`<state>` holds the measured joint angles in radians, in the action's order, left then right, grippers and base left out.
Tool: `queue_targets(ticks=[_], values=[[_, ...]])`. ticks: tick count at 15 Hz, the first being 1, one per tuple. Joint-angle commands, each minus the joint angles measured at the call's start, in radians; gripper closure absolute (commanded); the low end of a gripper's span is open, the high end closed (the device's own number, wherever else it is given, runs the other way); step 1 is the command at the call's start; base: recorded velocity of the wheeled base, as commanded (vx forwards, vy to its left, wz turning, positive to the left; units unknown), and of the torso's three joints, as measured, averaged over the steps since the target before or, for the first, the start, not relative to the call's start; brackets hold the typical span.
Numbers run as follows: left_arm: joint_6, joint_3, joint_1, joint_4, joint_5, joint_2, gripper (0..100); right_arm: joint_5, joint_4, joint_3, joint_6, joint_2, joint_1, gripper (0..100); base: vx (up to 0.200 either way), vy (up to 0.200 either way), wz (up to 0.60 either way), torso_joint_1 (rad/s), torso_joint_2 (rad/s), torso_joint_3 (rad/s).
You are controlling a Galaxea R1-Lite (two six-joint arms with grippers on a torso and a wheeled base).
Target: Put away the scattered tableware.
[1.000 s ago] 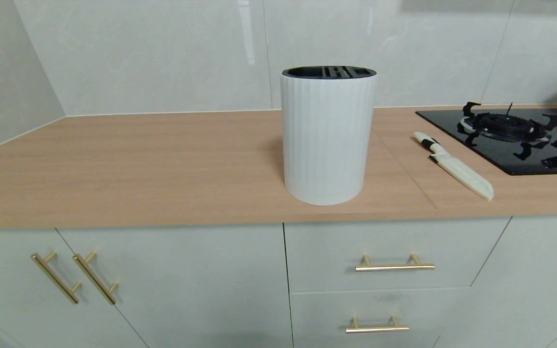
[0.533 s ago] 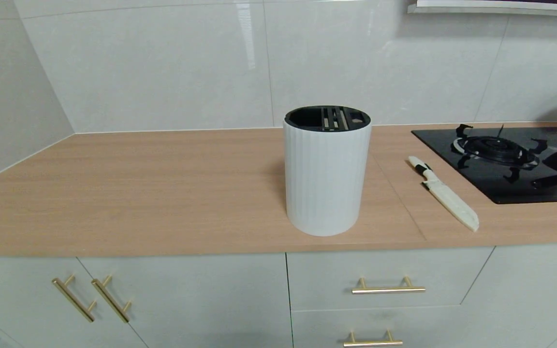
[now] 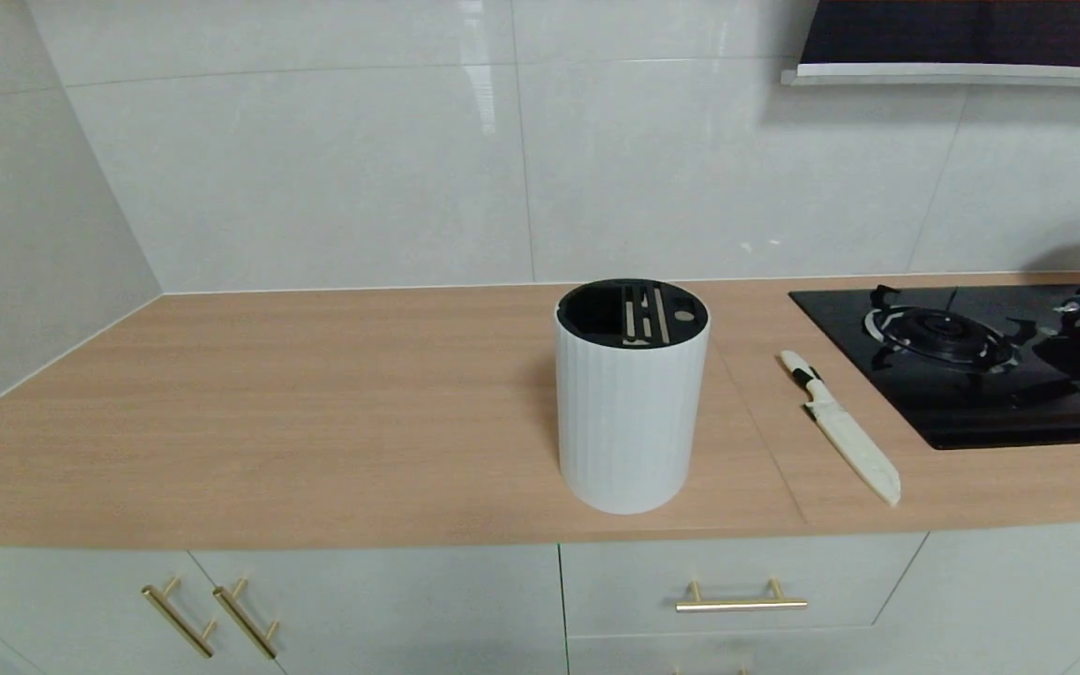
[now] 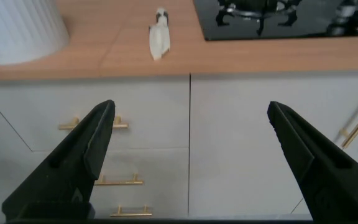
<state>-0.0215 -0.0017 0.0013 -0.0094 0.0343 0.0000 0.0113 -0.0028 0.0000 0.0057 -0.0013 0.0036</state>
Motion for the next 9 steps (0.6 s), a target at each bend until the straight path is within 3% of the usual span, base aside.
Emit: queue_targets(ticks=[1, 9], values=[[0.0, 0.0, 0.0, 0.0, 0.001, 0.0, 0, -0.001, 0.0, 0.0, 0.0, 0.001, 0.001, 0, 0.0, 0.0, 0.0, 0.227, -0.53, -0.315], [0.0, 0.0, 0.0, -0.001, 0.001, 0.0, 0, -0.001, 0.0, 0.0, 0.0, 0.001, -0.001, 0, 0.0, 0.0, 0.0, 0.255, -0.57, -0.319]])
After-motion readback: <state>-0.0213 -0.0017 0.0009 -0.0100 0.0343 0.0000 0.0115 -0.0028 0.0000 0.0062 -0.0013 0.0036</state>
